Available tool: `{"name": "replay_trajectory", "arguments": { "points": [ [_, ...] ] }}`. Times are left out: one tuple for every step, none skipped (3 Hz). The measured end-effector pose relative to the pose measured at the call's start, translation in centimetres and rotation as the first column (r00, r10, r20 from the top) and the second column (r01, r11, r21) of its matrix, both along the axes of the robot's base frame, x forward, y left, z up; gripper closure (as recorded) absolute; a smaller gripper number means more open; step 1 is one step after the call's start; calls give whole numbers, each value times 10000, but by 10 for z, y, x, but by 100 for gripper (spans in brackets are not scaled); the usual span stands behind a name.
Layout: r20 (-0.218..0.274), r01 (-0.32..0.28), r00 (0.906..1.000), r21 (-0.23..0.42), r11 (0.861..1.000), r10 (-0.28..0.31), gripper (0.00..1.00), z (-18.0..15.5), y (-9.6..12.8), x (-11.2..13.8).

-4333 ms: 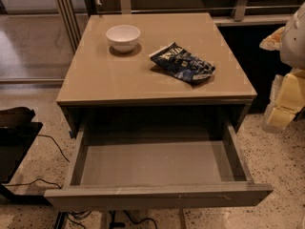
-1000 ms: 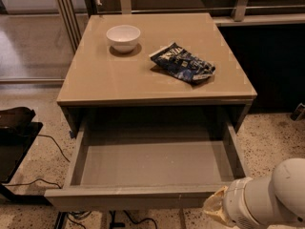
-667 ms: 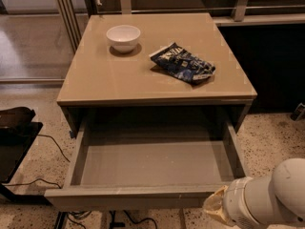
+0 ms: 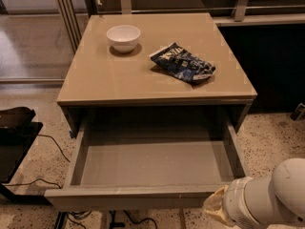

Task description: Close top drawer

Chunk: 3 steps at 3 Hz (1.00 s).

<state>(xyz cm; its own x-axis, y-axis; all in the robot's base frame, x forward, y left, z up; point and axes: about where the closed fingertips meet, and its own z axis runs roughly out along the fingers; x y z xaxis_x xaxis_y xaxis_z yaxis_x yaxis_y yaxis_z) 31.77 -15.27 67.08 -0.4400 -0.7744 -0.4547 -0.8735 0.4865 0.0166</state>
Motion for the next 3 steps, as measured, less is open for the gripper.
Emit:
{"name": "replay_trajectory", "arguments": {
  "points": [
    [-14, -151, 9999, 238, 9996, 152, 12, -6, 2, 11],
    [-22, -184, 9998, 332, 9993, 185, 0, -11, 1, 26],
    [199, -224, 9996, 398, 9990, 217, 19, -15, 2, 70]
  ]
}}
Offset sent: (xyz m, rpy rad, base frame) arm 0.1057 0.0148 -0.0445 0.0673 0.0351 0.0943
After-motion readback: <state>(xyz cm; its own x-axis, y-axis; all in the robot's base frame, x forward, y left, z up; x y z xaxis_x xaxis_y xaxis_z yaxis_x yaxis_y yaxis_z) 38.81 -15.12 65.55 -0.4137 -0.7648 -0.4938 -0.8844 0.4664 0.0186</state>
